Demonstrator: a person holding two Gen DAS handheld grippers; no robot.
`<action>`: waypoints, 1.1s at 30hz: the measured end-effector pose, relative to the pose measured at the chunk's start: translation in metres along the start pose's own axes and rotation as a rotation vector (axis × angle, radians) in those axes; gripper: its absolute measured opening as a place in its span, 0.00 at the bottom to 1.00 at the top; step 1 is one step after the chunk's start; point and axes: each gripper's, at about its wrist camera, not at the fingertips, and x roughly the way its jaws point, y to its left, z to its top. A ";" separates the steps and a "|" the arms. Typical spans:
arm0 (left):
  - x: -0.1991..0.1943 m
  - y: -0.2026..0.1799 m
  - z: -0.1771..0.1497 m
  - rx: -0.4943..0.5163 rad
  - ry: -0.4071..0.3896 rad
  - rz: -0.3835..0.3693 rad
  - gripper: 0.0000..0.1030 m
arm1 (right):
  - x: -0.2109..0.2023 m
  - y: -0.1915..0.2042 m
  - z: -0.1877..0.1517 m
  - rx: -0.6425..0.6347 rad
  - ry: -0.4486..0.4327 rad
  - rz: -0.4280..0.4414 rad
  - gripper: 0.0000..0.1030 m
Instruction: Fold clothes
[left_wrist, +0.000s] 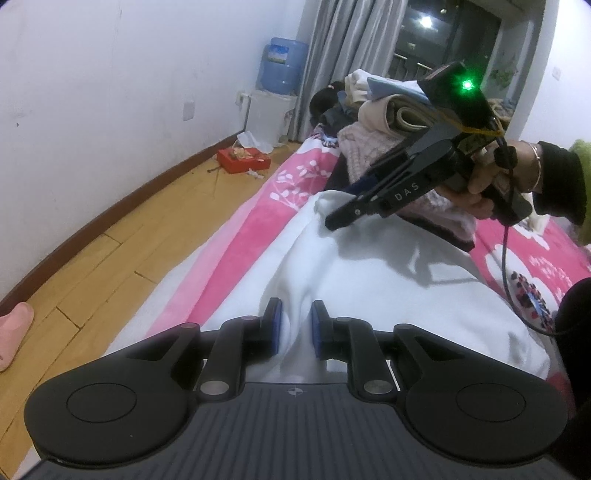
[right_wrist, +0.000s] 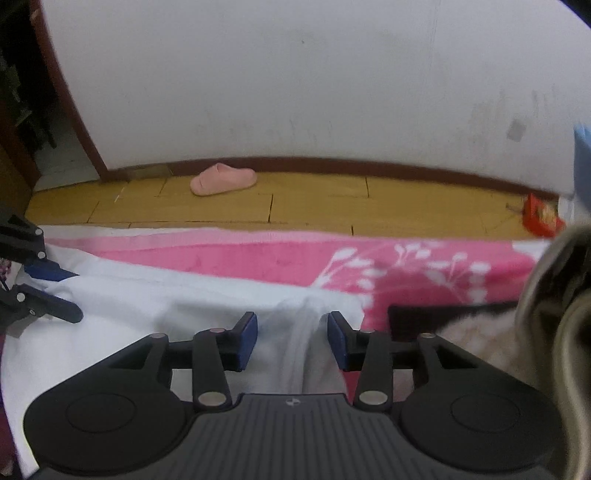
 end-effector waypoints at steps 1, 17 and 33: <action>0.000 0.000 0.000 0.002 -0.002 0.003 0.16 | -0.001 -0.002 -0.002 0.015 -0.006 0.011 0.32; 0.002 0.010 0.011 -0.117 0.001 0.055 0.28 | 0.013 0.012 -0.001 -0.096 -0.115 -0.133 0.16; -0.060 0.045 -0.045 -0.578 -0.020 0.088 0.59 | -0.008 -0.006 -0.022 0.151 -0.098 -0.068 0.57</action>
